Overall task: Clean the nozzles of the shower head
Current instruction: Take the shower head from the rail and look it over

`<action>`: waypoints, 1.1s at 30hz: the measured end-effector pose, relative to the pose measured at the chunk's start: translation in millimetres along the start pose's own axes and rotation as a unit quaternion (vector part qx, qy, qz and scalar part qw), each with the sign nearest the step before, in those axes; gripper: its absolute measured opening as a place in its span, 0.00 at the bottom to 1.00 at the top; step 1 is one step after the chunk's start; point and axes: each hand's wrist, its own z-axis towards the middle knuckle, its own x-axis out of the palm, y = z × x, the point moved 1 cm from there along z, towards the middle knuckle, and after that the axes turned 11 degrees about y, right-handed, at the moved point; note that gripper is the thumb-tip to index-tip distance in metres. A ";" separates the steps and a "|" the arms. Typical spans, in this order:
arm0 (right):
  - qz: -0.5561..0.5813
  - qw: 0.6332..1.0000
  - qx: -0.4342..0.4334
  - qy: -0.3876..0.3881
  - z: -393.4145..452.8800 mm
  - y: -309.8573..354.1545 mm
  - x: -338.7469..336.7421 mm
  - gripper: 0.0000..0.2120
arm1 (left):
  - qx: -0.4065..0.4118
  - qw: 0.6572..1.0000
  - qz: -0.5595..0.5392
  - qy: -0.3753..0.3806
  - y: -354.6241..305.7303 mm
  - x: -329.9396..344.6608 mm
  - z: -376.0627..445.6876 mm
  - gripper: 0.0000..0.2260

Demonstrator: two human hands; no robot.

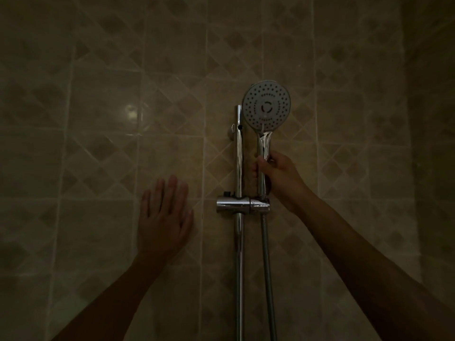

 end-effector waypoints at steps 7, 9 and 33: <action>0.027 0.999 -0.010 -0.016 8.8 30.1 -24.3 0.06 | 0.001 1.000 -0.006 0.003 -2.2 -5.5 -2.8 0.28; 0.042 0.999 -0.009 -0.018 4.9 37.2 -36.4 0.07 | -0.001 1.000 -0.010 0.007 -3.8 -8.2 -3.0 0.27; 0.208 0.961 0.182 0.015 -254.9 5.9 -2.5 0.11 | -0.014 0.905 -0.176 0.388 10.1 -88.2 -49.0 0.26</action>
